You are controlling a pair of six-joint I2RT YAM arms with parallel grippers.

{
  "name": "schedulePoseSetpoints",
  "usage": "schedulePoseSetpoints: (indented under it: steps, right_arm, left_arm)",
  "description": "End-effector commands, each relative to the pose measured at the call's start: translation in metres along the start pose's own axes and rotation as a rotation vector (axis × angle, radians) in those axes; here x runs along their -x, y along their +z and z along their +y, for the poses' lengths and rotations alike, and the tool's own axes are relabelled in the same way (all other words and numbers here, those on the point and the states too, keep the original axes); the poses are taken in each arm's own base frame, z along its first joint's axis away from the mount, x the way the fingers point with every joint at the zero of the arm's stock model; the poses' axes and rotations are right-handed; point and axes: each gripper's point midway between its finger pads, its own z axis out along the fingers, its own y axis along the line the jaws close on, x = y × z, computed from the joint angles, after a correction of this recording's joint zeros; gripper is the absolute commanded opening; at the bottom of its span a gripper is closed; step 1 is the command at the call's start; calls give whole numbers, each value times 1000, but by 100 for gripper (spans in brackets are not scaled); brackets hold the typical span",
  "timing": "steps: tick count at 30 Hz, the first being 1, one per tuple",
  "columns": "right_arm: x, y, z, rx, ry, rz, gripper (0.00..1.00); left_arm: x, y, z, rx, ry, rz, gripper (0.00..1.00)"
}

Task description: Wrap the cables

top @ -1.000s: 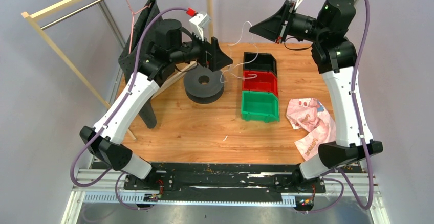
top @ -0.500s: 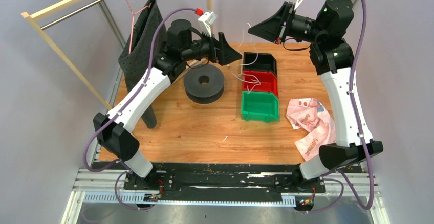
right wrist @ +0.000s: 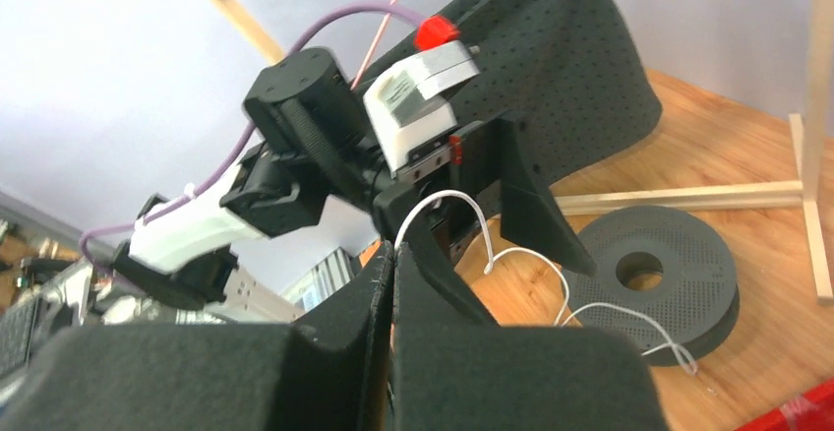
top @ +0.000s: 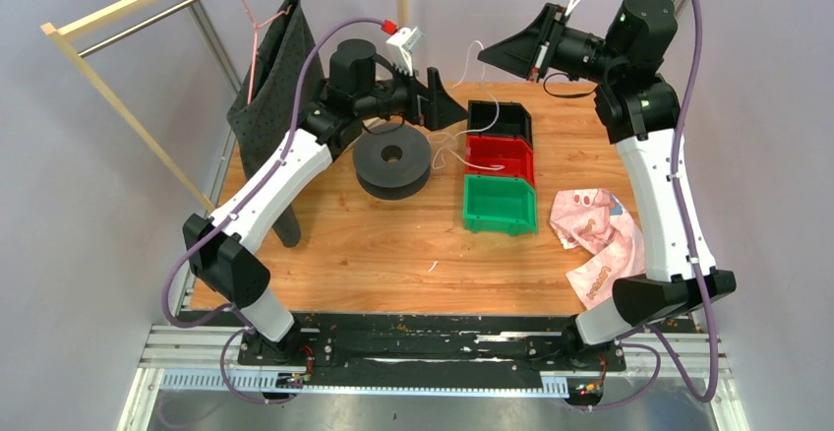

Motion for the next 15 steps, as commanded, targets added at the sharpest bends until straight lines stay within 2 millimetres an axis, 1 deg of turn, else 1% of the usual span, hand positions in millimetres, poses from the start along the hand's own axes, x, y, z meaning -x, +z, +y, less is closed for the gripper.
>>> schedulePoseSetpoints:
  steps: [1,4,6,9,11,15]
  right_arm:
    - [6,-1,-21,-151,156,-43,1]
    - [3,2,-29,-172,217,-45,1]
    - [1,2,-36,-194,232,-50,1]
    - [-1,2,-47,-242,267,-69,1]
    - [-2,0,-58,-297,302,-96,1]
    - [-5,-6,-79,-417,407,-157,1]
  left_arm:
    - [7,-28,-4,69,164,19,100]
    - [-13,-37,2,75,245,89,100]
    - [-27,-41,4,64,266,131,100]
    - [-31,-47,2,65,279,131,100]
    - [-34,-51,4,85,270,128,100]
    - [-43,-53,4,99,206,130,97]
